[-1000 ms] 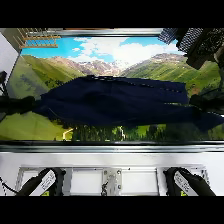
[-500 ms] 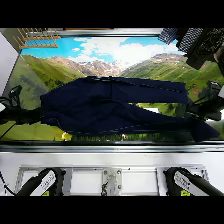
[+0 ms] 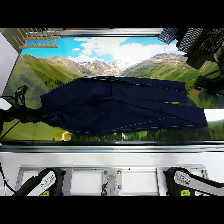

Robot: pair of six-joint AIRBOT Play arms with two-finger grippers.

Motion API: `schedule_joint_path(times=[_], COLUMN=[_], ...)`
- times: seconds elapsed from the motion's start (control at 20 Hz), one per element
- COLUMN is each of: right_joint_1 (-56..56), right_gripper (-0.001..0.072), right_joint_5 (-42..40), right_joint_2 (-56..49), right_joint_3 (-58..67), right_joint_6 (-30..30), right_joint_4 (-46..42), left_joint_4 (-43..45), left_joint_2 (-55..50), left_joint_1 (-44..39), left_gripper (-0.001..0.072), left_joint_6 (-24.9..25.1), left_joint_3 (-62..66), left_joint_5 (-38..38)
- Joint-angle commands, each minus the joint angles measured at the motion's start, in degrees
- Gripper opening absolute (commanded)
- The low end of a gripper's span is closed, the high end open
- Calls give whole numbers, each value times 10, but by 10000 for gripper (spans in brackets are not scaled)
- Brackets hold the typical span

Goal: Fold the clothes and pants, and hang the long-sleeved shirts on hangers.

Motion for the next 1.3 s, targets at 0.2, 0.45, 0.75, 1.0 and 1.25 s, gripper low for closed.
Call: schedule_joint_path(times=[0.2, 0.45, 0.75, 1.0, 1.25], right_joint_1=[-166, -270, -276, -245, -201], right_gripper=[511, 511, 509, 506, 301], right_joint_5=[11, -80, -141, -163, -197], right_joint_2=[70, 77, 47, 14, 11], right_joint_3=[-278, -392, -405, -405, -405], right_joint_6=[-36, -57, -142, -160, -160], right_joint_4=[78, 191, 291, 293, 293], left_joint_4=[0, 0, -1, -1, -1], left_joint_2=[-1, -1, -2, -2, -2], left_joint_1=[-1, -1, -1, -1, -1], left_gripper=[9, 9, 9, 9, 9], left_joint_6=[-1, -1, -1, -1, -1], left_joint_3=[0, 0, 0, 0, 0], left_joint_5=[8, 8, 9, 14, 15])
